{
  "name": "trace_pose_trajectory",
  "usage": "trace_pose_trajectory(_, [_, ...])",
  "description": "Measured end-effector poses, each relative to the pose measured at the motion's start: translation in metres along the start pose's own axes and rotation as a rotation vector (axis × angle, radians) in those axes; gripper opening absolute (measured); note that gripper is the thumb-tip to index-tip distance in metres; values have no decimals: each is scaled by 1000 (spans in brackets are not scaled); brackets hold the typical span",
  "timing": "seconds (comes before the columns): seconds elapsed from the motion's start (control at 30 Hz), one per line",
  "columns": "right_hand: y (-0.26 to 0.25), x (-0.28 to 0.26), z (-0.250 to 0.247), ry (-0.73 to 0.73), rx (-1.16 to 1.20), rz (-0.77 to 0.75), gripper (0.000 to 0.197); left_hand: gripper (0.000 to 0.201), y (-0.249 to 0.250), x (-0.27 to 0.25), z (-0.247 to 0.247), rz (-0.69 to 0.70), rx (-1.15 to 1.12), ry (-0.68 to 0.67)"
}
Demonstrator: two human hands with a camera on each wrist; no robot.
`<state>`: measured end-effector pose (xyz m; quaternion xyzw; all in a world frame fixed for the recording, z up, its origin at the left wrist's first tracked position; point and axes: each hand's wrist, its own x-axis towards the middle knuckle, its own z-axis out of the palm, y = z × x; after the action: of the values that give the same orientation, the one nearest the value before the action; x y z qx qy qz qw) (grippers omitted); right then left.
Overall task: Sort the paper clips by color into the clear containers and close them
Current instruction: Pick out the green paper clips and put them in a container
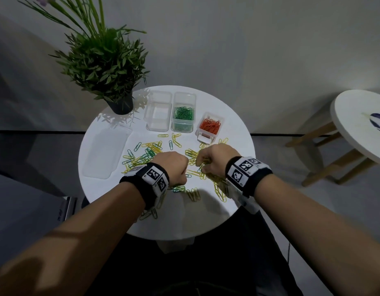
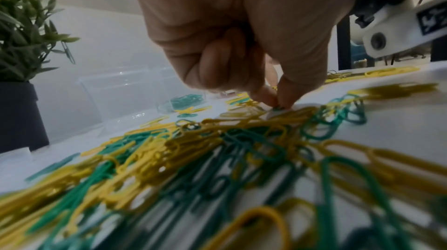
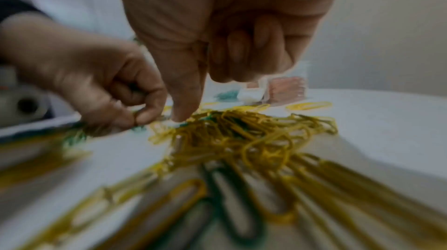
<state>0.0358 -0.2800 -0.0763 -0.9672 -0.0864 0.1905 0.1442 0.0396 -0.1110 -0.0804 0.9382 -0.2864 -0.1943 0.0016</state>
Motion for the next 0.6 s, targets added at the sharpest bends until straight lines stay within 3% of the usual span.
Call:
trace_pose_trajectory(0.13, [-8, 8, -2, -73, -191, -91, 19, 10, -3, 1, 4, -7, -30, -13])
trace_pose_trajectory(0.27, [-12, 12, -2, -66, -172, -135, 13, 13, -9, 1, 9, -9, -79, -42])
trace_pose_trajectory(0.47, [12, 14, 3, 101, 548, 127, 19, 23, -15, -4, 4, -157, -598, 27])
trace_pose_trajectory(0.6, [20, 12, 5, 28, 789, 283, 24, 12, -16, 2, 2, -314, -1246, -55])
